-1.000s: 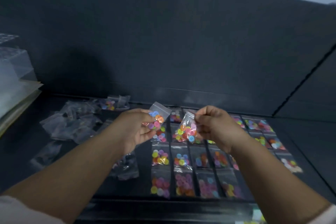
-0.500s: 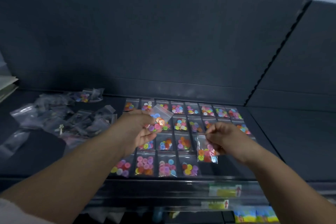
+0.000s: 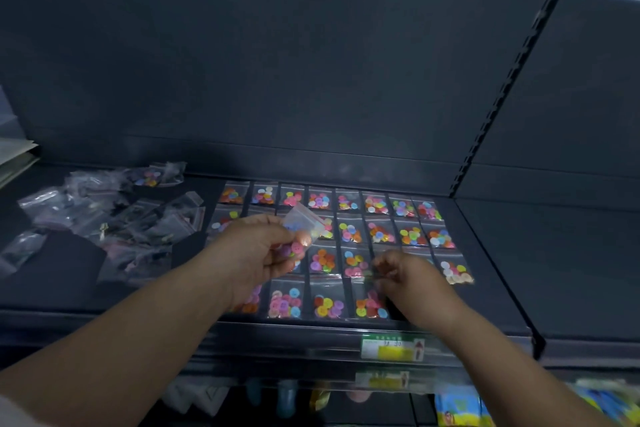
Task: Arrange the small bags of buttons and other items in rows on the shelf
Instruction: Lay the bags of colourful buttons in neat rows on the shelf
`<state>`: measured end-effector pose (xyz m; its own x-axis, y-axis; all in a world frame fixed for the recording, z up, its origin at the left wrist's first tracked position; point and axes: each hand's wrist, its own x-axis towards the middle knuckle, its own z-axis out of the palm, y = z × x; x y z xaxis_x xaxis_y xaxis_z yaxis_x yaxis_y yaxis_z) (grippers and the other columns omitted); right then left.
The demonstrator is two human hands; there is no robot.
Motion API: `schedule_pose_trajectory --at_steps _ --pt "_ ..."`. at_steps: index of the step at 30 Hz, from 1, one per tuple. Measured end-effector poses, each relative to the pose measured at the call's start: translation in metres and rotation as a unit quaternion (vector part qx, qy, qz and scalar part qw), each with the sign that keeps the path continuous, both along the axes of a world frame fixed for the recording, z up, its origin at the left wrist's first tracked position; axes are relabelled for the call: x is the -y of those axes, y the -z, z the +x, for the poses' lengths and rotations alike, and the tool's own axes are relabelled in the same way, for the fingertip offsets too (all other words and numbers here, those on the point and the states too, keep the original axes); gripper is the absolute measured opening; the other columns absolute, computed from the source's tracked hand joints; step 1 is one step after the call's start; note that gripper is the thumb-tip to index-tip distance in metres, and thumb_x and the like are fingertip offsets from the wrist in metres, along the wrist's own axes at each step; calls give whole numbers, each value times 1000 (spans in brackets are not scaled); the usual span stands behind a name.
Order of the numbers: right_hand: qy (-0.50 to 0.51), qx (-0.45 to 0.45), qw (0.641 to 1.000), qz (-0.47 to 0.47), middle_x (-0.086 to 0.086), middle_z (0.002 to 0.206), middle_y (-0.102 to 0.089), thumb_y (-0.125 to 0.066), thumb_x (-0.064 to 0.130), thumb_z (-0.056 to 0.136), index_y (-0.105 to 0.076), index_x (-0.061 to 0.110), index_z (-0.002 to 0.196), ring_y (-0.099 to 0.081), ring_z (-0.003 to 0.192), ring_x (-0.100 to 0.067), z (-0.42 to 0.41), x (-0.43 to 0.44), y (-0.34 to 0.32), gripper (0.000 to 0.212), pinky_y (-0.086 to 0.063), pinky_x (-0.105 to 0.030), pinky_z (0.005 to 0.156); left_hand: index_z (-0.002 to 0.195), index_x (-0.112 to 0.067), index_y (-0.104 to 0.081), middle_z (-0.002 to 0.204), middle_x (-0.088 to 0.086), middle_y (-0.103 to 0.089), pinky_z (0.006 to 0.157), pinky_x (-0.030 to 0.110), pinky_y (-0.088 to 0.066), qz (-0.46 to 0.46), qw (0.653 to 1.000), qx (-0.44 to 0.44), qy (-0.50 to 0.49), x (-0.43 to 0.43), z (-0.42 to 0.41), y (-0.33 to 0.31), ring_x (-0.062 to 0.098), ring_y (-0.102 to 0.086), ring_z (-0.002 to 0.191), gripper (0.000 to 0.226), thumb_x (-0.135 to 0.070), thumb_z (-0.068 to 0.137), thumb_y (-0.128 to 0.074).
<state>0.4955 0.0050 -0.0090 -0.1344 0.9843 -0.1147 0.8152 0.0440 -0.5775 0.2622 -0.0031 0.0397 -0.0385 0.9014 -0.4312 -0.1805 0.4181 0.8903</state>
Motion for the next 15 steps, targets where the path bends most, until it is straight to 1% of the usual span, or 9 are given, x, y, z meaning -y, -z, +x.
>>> schedule_pose_trajectory --at_steps 2,3,4,5,7,8,9,11,15 --pt "-11 28 999 35 5 108 -63 -60 20 89 -60 24 117 -62 93 -14 3 4 3 28 -46 -22 77 87 -9 -60 76 9 -68 66 30 -52 1 1000 -4 1 1 4 1 15 -62 63 7 -2 88 -57" --pt "-14 30 998 47 4 110 -61 -60 20 89 -60 23 120 -60 95 -14 3 6 4 31 -45 -20 78 86 -9 -60 78 10 -68 66 31 -52 1 1000 -6 2 2 7 1 16 -62 64 7 -2 88 -58" --pt "-18 26 998 53 5 108 -59 -61 19 88 -61 23 119 -59 93 -12 4 8 4 30 -44 -17 76 85 -9 -59 79 11 -68 66 30 -52 1 1000 -7 3 2 9 1 16 -62 65 7 -2 87 -58" --pt "-25 20 998 56 8 103 -59 -62 18 88 -63 24 113 -58 88 -10 3 10 5 26 -44 -16 73 85 -9 -59 80 11 -68 65 30 -52 1 1000 -7 4 2 11 1 16 -62 65 7 -2 87 -58" --pt "-45 12 998 46 9 93 -62 -65 16 86 -67 27 95 -59 78 -5 4 12 9 14 -49 -17 67 88 -8 -59 81 11 -68 62 29 -52 1 1000 -8 8 2 14 0 15 -62 62 6 -2 87 -59" --pt "-53 9 998 37 9 89 -64 -66 16 85 -67 27 87 -60 75 -3 4 13 11 11 -50 -17 66 90 -7 -60 80 11 -68 61 29 -52 2 1000 -11 11 2 15 -1 15 -62 62 5 -3 87 -58" --pt "-57 7 998 29 9 85 -65 -66 16 85 -66 28 82 -60 74 0 4 15 12 12 -48 -14 63 91 -7 -60 80 11 -67 61 28 -52 2 1000 -13 13 2 17 -1 15 -62 62 6 -3 87 -58" --pt "-60 0 998 18 12 81 -66 -66 15 85 -65 30 80 -59 72 4 3 17 15 16 -44 -7 58 91 -7 -60 79 10 -67 60 28 -52 3 1000 -17 14 1 19 0 15 -61 63 6 -3 87 -58" --pt "-66 -13 998 11 12 80 -66 -65 13 86 -68 25 83 -60 70 2 -1 18 16 13 -46 -8 60 90 -8 -59 78 9 -66 56 26 -52 0 1000 -15 17 1 21 2 14 -59 64 6 -2 88 -58"
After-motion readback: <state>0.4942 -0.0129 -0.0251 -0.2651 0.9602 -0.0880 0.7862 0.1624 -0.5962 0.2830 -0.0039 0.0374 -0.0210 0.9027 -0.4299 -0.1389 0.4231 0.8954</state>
